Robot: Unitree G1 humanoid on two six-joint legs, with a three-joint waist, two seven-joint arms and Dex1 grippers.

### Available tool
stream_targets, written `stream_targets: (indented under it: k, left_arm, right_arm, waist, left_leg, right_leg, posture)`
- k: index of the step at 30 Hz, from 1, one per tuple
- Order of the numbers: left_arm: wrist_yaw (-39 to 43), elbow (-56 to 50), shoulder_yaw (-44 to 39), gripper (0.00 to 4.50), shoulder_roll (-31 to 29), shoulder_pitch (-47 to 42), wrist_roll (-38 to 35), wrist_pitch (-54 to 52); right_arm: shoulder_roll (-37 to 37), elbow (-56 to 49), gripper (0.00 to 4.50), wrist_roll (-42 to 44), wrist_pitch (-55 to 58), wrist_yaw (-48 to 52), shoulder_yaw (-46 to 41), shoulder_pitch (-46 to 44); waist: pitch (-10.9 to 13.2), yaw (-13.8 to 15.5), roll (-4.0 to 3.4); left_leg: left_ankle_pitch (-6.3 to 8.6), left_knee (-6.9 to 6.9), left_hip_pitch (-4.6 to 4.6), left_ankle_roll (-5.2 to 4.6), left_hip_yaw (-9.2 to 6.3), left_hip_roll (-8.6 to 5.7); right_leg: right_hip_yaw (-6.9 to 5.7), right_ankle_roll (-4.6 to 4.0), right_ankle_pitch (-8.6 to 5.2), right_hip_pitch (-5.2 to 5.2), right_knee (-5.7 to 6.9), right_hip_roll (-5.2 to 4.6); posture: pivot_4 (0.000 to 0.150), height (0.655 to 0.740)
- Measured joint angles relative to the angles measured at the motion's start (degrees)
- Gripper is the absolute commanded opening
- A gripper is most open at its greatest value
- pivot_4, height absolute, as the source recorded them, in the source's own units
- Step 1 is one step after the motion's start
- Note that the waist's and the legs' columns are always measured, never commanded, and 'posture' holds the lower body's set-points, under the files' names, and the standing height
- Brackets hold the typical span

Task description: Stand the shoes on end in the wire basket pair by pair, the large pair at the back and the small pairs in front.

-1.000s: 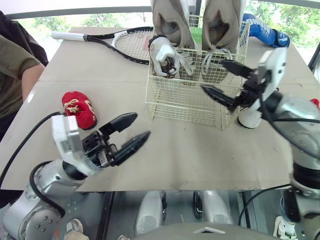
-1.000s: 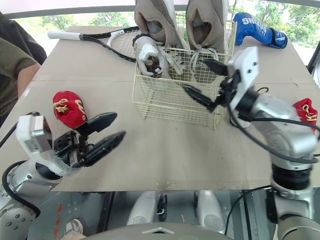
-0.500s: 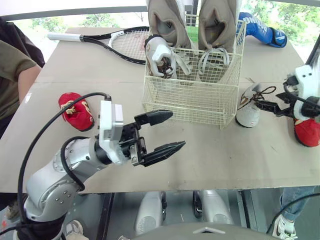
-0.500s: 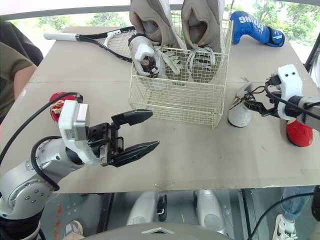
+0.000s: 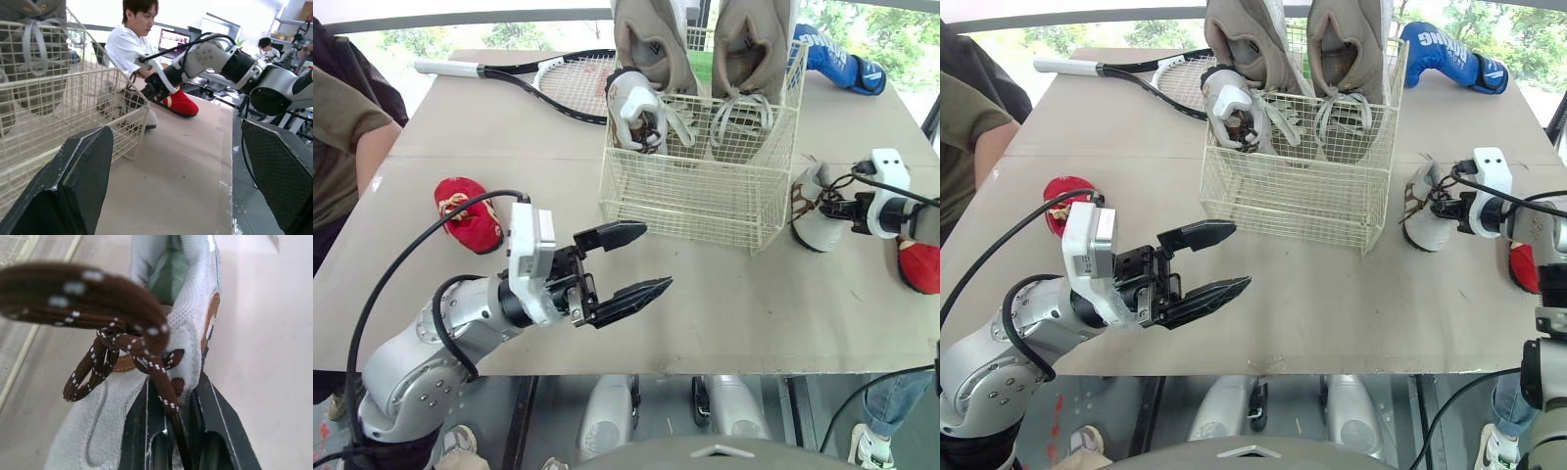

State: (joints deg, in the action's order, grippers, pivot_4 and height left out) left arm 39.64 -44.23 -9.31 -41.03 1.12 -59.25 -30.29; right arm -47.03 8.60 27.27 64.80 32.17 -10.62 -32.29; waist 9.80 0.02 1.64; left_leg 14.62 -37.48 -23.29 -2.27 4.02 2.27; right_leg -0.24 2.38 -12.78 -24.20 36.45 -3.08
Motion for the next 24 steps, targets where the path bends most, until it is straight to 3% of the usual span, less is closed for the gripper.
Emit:
stream_targets:
  k: [3,5,9,11,12,14,20,24]
  left_arm:
    - [0.1,0.4,-0.8,4.50,0.8,0.2,0.0,0.6]
    - [-0.1,1.7,-1.0,4.50,2.3,-0.7,0.1,0.9]
    - [-0.6,3.5,-1.0,4.50,4.8,-2.1,0.8,2.0]
    - [0.0,5.1,-1.3,4.50,6.1,-3.0,0.9,3.1]
    - [0.5,5.8,-1.7,4.50,6.4,-3.1,0.9,3.5]
    - [1.0,6.4,-1.8,4.50,6.4,-3.2,0.9,3.6]
    - [2.2,7.0,-4.8,4.50,6.2,-2.8,-0.7,3.6]
    - [2.4,6.4,-7.5,4.50,5.0,-0.6,-1.1,3.6]
  right_arm:
    - [1.6,-11.8,0.01,3.7,-1.6,-0.1,-11.2,7.0]
    - [10.0,-22.5,0.01,10.3,-8.3,-0.8,-23.0,8.2]
    - [21.1,-40.4,0.01,19.9,-20.3,-4.9,-26.8,4.7]
    - [24.8,-47.4,0.01,15.7,-26.7,-8.6,-20.2,3.9]
    - [25.5,-49.4,0.01,8.9,-31.3,-10.4,-12.0,4.9]
    - [26.8,-49.3,0.01,2.7,-34.9,-11.8,-5.4,6.3]
    - [33.8,-34.6,0.01,-27.1,-65.3,-23.0,11.3,11.1]
    - [34.0,-26.1,0.01,-34.4,-76.3,-26.6,12.4,12.7]
  waist:
    - [0.0,0.3,-0.14]
    - [0.0,0.0,-0.18]
    - [0.0,-0.9,-0.24]
    - [0.0,-1.0,-0.26]
    - [0.0,-1.0,-0.25]
    - [0.0,-0.8,-0.26]
    - [0.0,-0.7,-0.19]
    - [0.0,-0.8,-0.22]
  left_leg:
    - [-0.02,-0.09,-0.48,0.03,-0.12,0.01]
    - [-0.02,-0.19,-0.47,0.04,-0.17,0.06]
    - [-0.03,-0.32,-0.42,0.05,-0.30,0.14]
    - [-0.05,-0.47,-0.40,0.10,-0.34,0.14]
    - [-0.06,-0.61,-0.41,0.10,-0.34,0.14]
    - [-0.06,-0.82,-0.47,0.10,-0.32,0.09]
    - [-0.21,-0.91,-0.51,0.36,-0.31,-0.05]
    - [-0.22,-0.86,-0.50,0.38,-0.29,0.00]
  right_leg:
    - [0.05,0.08,0.05,-0.55,0.15,0.01]
    - [0.11,0.11,0.06,-0.57,0.22,0.13]
    - [0.05,0.11,0.06,-0.54,0.41,0.23]
    - [0.04,0.11,0.06,-0.52,0.53,0.25]
    - [0.05,0.10,0.06,-0.48,0.58,0.25]
    - [0.09,0.08,0.05,-0.47,0.65,0.23]
    - [0.24,0.03,0.04,-0.40,0.62,0.14]
    - [0.26,0.07,0.06,-0.43,0.60,0.17]
  posture:
    - [0.150,0.7400]
    - [0.150,0.7400]
    - [0.150,0.7400]
    - [0.150,0.7400]
    - [0.150,0.7400]
    - [0.150,0.7400]
    - [0.150,0.7400]
    - [0.150,0.7400]
